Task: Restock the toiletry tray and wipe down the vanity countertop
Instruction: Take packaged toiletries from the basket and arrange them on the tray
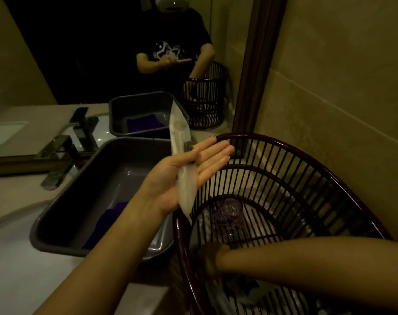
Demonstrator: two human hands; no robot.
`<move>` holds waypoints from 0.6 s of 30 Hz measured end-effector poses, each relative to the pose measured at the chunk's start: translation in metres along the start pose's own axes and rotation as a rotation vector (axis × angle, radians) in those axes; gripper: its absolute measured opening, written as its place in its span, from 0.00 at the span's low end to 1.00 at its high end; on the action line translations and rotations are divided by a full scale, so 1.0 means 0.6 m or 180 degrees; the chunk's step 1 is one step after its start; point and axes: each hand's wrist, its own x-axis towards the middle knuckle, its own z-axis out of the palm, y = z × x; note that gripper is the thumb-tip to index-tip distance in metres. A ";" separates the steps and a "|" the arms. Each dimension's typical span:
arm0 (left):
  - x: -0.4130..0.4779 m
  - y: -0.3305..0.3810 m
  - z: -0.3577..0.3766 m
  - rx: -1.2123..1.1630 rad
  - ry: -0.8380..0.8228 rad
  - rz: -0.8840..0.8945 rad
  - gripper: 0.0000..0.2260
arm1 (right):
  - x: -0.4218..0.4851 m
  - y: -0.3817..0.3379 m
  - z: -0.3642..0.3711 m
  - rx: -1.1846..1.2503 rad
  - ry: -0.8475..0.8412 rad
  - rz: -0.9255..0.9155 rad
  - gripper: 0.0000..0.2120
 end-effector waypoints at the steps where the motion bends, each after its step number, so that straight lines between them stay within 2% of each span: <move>1: 0.000 0.000 0.000 -0.0005 -0.0001 0.0007 0.19 | -0.001 -0.002 -0.006 0.0189 -0.0017 0.0068 0.20; 5: -0.002 0.001 0.003 0.0138 0.0066 0.0045 0.19 | -0.037 0.020 -0.061 0.0775 0.0028 0.0213 0.16; 8: -0.001 0.003 0.005 0.0337 0.0221 0.0109 0.19 | -0.115 0.070 -0.145 0.1713 0.0817 0.0330 0.08; 13: -0.001 0.007 0.007 0.0499 0.0344 0.0137 0.20 | -0.261 0.108 -0.233 0.2630 0.1973 -0.0042 0.08; 18: -0.010 -0.011 0.027 0.0681 -0.0231 -0.0134 0.18 | -0.296 0.082 -0.255 0.3144 0.2491 -0.0655 0.05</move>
